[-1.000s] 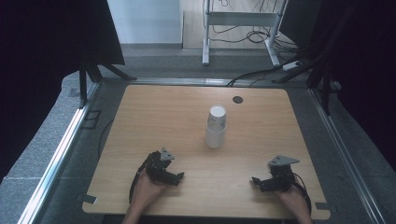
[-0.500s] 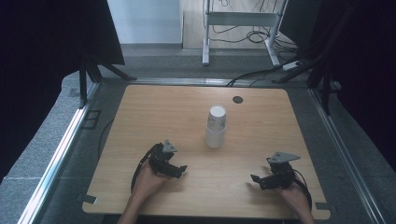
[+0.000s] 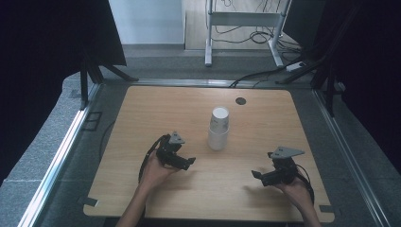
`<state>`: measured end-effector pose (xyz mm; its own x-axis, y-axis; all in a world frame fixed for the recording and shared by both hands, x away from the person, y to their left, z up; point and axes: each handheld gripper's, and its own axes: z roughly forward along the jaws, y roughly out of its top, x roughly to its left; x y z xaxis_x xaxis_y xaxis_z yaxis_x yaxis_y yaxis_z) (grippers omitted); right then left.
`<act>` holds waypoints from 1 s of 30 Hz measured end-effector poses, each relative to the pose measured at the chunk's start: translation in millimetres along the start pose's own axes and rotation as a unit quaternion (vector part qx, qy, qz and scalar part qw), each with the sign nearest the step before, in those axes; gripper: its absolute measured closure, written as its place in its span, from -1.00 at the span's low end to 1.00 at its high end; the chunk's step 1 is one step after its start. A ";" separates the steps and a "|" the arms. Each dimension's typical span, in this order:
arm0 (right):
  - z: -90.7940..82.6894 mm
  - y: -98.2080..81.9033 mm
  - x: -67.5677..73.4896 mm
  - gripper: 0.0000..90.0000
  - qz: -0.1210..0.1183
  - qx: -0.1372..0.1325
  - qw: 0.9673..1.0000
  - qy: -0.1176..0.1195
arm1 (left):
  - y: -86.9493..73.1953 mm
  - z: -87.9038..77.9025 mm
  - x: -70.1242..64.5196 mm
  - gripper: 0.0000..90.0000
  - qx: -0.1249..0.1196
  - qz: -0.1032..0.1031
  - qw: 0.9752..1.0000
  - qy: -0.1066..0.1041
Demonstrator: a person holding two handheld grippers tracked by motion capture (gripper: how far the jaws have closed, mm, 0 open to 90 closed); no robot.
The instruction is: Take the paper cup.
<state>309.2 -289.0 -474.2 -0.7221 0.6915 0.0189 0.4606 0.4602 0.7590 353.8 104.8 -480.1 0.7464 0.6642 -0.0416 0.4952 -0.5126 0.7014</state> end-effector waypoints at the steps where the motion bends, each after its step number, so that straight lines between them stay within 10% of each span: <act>1: 0.0 0.0 0.0 -1.00 0.000 0.000 1.000 0.000 | 0.0 0.0 0.0 -0.91 0.000 0.000 1.000 0.000; 30: 19.7 65.7 -5.4 -0.91 -0.015 -0.040 0.999 0.026 | 64.6 24.9 -2.2 -0.87 -0.025 0.043 0.998 -0.034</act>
<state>353.5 -251.6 -437.2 -0.7619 0.6472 0.0269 0.3968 0.4334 0.8091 395.2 56.6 -452.4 0.8145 0.5796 -0.0264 0.4063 -0.5372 0.7391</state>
